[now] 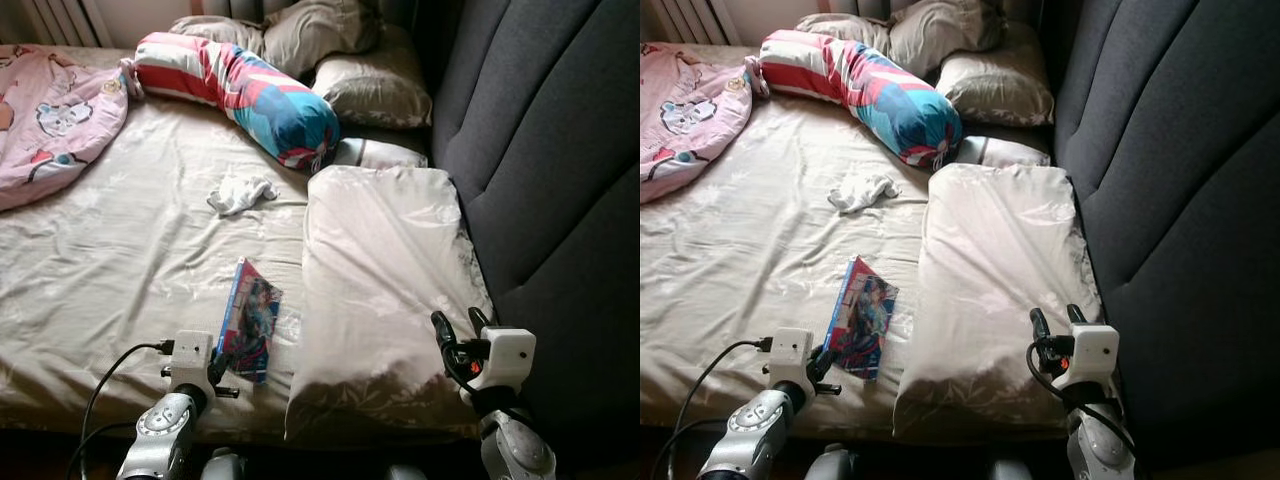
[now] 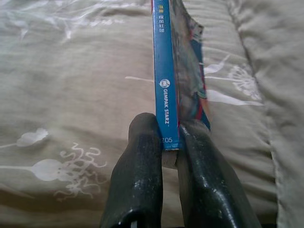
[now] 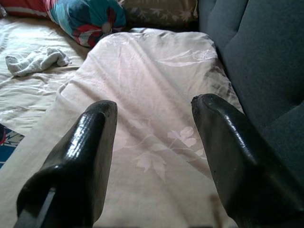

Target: Clean up the room

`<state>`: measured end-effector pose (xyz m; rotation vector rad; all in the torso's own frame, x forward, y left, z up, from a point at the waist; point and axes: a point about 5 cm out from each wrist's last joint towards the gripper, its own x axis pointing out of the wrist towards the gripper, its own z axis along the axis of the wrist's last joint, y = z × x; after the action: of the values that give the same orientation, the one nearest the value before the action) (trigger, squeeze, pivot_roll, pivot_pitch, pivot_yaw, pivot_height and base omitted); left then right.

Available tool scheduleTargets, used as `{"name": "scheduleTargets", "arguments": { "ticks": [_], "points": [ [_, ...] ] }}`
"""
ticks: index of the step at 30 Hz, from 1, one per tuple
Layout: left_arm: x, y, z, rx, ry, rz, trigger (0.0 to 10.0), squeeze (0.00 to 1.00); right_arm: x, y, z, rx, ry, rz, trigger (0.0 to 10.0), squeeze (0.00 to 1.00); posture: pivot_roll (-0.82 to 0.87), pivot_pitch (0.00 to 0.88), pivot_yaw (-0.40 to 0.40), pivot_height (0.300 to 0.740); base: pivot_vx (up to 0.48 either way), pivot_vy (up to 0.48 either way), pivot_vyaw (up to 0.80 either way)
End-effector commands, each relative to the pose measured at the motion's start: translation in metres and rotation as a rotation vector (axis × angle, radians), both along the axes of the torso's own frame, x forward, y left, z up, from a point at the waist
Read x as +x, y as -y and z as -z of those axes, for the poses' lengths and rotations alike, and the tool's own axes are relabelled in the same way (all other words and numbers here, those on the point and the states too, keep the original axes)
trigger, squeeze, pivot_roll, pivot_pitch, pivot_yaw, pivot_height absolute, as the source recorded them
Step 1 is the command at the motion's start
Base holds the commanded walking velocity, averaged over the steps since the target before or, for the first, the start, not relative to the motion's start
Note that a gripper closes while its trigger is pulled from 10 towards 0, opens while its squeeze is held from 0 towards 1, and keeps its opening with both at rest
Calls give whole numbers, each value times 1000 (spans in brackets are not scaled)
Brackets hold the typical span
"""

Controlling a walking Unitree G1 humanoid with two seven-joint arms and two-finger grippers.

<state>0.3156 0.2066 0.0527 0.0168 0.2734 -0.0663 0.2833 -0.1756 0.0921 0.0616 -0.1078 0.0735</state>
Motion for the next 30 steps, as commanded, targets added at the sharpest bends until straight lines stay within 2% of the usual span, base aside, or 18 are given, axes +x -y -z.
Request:
{"name": "scheduleTargets", "arguments": {
  "ticks": [1, 7, 8, 9, 10, 11, 30],
  "points": [
    [-3, 4, 8, 14, -28, 19, 10000, 0, -3, 4, 4, 4, -22, 9, 10000, 0, -100, 297, -65, 635, 0, 0, 0],
    [-3, 4, 9, 22, -35, 17, 10000, 0, -2, 4, 3, 4, -21, 8, 10000, 0, -100, 301, -67, 635, 0, 0, 0],
    [-3, 3, 10, 27, -38, 12, 10000, 67, -2, 4, 3, 4, -20, 8, 10000, 0, -101, 302, -67, 635, 0, 0, 0],
    [-3, 3, 10, 27, -38, 12, 10000, 67, -2, 4, 3, 4, -20, 8, 10000, 0, -101, 302, -67, 635, 0, 0, 0],
    [-3, 3, 10, 27, -39, 10, 10000, 110, -2, 4, 3, 4, -20, 7, 10000, 0, -101, 302, -68, 635, 0, 0, 0],
    [-3, 2, 10, 30, -38, 7, 10000, 345, -2, 3, 3, 5, -20, 7, 10000, 0, -101, 304, -68, 635, 0, 0, 0],
    [-3, -5, 11, 68, -41, -38, 10000, 345, -2, 1, 2, 11, -17, 2, 10000, 0, -98, 311, -72, 635, 0, 0, 0]
  ]
}}
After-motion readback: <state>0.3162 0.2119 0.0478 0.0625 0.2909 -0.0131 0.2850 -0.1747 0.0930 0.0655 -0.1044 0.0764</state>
